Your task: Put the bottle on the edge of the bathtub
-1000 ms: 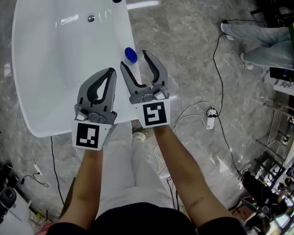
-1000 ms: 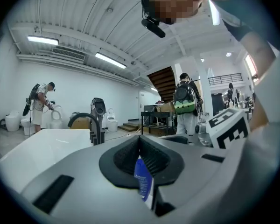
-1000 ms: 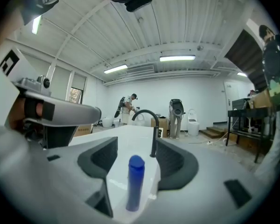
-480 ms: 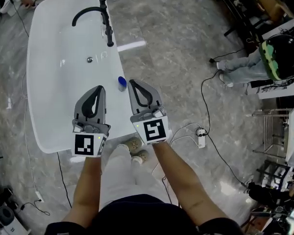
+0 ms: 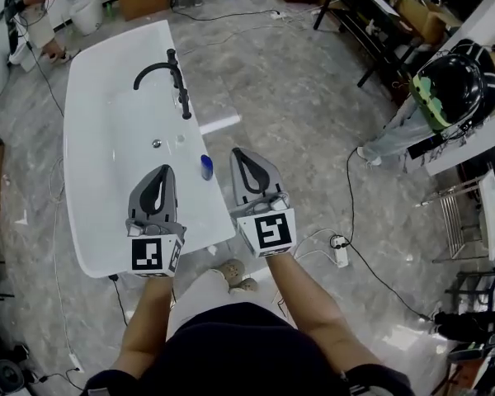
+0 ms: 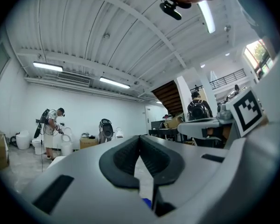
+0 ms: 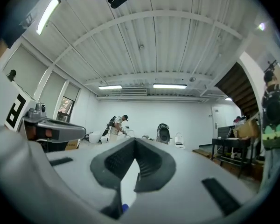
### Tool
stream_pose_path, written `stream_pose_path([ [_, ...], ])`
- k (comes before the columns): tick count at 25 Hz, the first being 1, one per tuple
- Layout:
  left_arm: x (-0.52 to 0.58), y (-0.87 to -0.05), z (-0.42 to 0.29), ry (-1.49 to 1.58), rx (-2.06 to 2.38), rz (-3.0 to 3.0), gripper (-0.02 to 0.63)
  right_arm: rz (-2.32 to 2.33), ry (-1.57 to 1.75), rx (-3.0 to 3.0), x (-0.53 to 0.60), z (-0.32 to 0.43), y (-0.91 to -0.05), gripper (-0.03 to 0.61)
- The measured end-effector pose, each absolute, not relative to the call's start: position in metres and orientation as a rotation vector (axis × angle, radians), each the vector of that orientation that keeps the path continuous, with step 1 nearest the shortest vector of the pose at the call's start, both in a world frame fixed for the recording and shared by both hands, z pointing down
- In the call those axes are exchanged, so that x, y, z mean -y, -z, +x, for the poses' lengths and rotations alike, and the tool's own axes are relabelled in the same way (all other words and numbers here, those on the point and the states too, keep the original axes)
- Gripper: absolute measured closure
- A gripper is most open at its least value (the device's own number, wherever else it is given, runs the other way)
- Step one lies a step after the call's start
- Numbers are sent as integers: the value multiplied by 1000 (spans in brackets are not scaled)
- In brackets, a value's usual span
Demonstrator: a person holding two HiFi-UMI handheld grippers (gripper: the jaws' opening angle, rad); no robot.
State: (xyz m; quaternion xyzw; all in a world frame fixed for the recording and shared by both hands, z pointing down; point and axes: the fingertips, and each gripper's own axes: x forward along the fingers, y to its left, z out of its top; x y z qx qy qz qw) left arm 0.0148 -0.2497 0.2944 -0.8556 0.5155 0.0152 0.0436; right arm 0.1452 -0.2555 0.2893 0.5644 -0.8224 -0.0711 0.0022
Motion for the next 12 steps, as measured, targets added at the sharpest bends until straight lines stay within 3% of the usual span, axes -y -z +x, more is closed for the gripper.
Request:
stream_pose_path([
  [7, 225, -252, 6, -53, -1514, -2630, 611, 1933, 270, 2504, 211, 156, -239, 577],
  [12, 221, -216, 58, -130, -1186, -2747, 611, 2174, 322, 2282, 175, 199, -215, 577],
])
